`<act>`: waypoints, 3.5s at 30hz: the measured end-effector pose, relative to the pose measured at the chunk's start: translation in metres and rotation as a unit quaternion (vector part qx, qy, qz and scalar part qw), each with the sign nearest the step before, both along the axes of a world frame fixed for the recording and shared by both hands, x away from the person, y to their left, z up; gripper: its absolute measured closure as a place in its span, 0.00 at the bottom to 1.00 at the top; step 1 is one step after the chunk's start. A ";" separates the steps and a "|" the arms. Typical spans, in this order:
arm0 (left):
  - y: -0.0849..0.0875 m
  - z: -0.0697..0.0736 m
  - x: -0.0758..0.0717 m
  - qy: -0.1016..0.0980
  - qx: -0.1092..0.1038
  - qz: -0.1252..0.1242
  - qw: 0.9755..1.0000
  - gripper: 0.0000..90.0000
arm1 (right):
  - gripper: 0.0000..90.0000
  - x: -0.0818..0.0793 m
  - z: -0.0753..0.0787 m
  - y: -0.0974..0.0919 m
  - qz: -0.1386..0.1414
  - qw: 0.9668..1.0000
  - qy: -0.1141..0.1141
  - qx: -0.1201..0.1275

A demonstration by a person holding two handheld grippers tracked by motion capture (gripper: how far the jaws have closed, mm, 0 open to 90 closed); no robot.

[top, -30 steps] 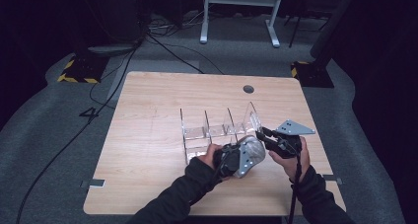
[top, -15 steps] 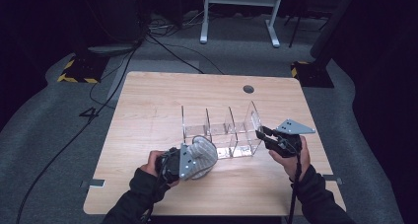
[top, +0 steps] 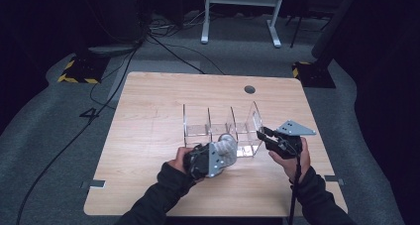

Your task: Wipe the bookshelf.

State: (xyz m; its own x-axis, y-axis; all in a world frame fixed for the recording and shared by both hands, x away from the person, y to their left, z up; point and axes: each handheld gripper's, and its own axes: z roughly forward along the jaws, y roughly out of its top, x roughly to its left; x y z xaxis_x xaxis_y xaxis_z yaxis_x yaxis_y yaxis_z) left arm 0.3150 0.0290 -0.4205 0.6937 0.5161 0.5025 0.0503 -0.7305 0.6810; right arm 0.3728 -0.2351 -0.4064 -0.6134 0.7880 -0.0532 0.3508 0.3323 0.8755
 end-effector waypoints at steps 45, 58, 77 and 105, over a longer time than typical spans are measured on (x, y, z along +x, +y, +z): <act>0.071 0.002 -0.012 0.026 -0.003 0.032 0.999 0.85 | 0.81 0.007 0.000 -0.006 -0.004 1.000 -0.005 -0.008; 0.124 -0.002 -0.017 0.043 -0.019 0.087 0.995 0.85 | 0.83 0.012 -0.001 -0.012 -0.014 1.000 -0.001 -0.004; 0.136 -0.052 0.071 0.124 -0.044 0.161 0.978 0.82 | 0.82 0.014 -0.001 -0.012 -0.014 1.000 -0.003 -0.007; 0.178 -0.010 0.007 0.099 -0.084 0.129 0.983 0.33 | 0.62 -0.005 0.005 -0.030 0.026 1.000 -0.012 0.000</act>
State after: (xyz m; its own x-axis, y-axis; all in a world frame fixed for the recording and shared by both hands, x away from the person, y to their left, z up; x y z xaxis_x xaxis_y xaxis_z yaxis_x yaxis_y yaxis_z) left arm 0.3216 0.2069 -0.4308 0.6049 0.7512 0.2643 0.3620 -0.5550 0.7490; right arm 0.3674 -0.2655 -0.4011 -0.6527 0.7545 -0.0682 0.3120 0.3498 0.8834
